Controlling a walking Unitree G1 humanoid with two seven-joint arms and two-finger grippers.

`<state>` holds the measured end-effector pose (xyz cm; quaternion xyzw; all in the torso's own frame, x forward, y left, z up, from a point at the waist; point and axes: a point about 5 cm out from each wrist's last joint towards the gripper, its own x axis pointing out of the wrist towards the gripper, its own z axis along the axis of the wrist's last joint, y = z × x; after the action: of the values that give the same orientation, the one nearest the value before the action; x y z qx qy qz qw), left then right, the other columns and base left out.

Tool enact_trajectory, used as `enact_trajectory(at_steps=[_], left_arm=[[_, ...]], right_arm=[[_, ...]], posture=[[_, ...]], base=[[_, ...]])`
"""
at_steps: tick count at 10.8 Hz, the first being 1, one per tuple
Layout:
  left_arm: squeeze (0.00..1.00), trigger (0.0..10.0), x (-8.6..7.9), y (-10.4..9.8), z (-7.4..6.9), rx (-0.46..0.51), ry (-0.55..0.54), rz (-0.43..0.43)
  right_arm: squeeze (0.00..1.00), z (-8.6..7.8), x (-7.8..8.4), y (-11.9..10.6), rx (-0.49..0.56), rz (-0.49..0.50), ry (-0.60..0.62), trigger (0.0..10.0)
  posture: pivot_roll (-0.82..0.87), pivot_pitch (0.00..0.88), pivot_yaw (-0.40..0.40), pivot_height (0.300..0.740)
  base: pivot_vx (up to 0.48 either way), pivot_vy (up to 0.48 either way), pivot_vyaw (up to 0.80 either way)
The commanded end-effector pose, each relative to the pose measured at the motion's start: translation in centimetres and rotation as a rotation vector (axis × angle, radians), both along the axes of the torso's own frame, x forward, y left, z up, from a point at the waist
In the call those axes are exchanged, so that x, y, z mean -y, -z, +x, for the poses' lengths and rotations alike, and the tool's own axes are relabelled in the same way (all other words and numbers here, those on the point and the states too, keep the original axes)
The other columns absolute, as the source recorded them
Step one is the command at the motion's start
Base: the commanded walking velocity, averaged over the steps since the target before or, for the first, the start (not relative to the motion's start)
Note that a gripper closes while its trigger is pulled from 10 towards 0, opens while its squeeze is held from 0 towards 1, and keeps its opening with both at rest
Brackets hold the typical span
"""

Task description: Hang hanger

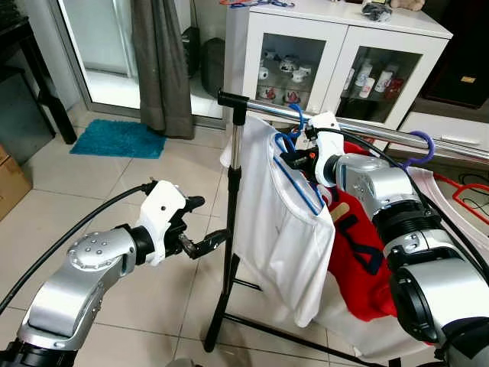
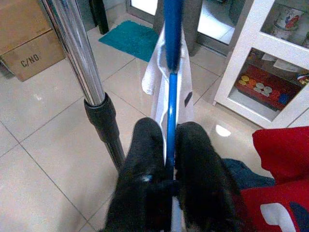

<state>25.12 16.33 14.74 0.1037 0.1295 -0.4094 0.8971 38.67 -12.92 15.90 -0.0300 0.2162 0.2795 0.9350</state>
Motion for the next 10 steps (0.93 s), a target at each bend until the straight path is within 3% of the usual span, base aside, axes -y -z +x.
enact_trajectory(at_steps=[1, 6, 7, 8, 10], left_arm=[[0.00, 10.0, 0.2, -0.1, 0.1, 0.007, 0.016, 0.015], [0.00, 10.0, 0.7, -0.1, 0.4, 0.043, -0.021, -0.019], [0.00, 10.0, 0.7, 0.1, 1.1, 0.068, -0.133, -0.025], [0.00, 10.0, 0.8, 0.3, 1.5, 0.080, -0.192, -0.036], [0.00, 10.0, 1.7, 0.2, 2.1, 0.122, -0.271, -0.070]], right_arm=[[0.00, 0.0, 0.3, 0.1, -0.007, -0.017, -0.003, 0.0], [0.00, -0.5, 0.6, -1.0, 0.076, 0.033, -0.067, 0.0], [0.00, -1.1, 1.5, -1.8, 0.107, 0.027, -0.053, 0.0], [0.00, -1.5, 2.1, -2.3, 0.125, 0.025, -0.046, 0.0], [0.00, -4.0, 4.0, -4.0, 0.179, 0.012, -0.029, 0.0]], posture=[[0.04, 0.000, -0.070, 0.740], [0.03, 0.000, -0.060, 0.740], [0.03, 0.000, -0.063, 0.740], [0.03, 0.000, -0.067, 0.740], [0.01, 0.000, -0.064, 0.740]], base=[[0.000, 0.000, 0.00], [0.000, 0.000, 0.00], [0.000, 0.000, 0.00], [0.000, 0.000, 0.00], [0.000, 0.000, 0.00]])
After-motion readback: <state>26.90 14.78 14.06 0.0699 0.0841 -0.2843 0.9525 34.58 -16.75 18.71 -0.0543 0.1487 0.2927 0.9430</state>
